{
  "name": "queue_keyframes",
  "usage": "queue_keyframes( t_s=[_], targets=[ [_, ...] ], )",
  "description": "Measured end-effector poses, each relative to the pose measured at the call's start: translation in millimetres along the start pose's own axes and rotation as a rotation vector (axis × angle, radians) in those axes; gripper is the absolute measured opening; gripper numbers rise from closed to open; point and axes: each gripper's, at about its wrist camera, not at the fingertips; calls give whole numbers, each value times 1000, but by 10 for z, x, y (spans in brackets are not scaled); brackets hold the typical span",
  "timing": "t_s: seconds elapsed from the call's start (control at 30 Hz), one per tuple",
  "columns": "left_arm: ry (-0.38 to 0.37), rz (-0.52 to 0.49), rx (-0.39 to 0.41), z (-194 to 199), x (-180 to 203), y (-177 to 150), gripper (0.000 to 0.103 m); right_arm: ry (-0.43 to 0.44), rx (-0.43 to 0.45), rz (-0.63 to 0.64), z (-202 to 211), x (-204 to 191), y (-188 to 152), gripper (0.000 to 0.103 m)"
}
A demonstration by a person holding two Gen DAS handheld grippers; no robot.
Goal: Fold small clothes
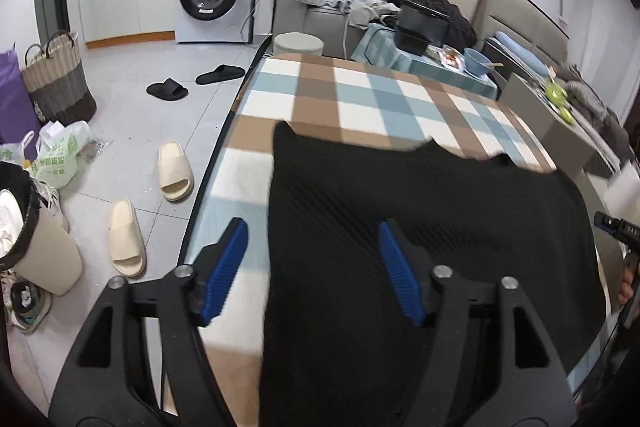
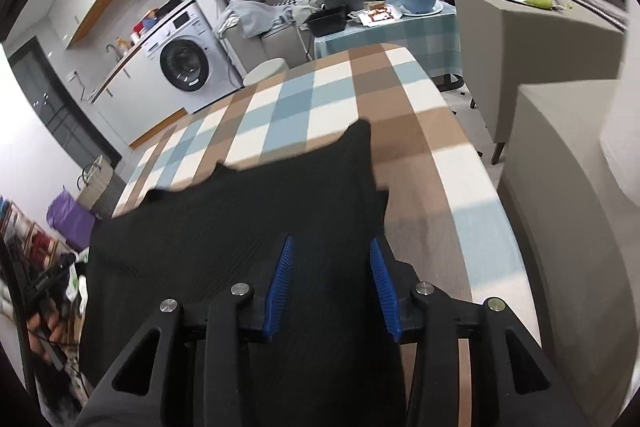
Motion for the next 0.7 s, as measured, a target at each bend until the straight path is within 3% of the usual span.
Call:
queue_keyframes(
  t_s=[0.43,0.7],
  targets=[
    [-21,58,1,847,139,-1120,69,27,-71,-175,559,201,-1243,46],
    [-10,-9,14,1023,293,-1447,69,62,-45,-169,629,87,-1354,46]
  ],
)
Point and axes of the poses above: each gripper's, at about its wrist camera, not at the fingertips, and z roughly against the way its jaws point, x to its right, y to its top, and after that the axes turned 3 degrees about z, right-handed
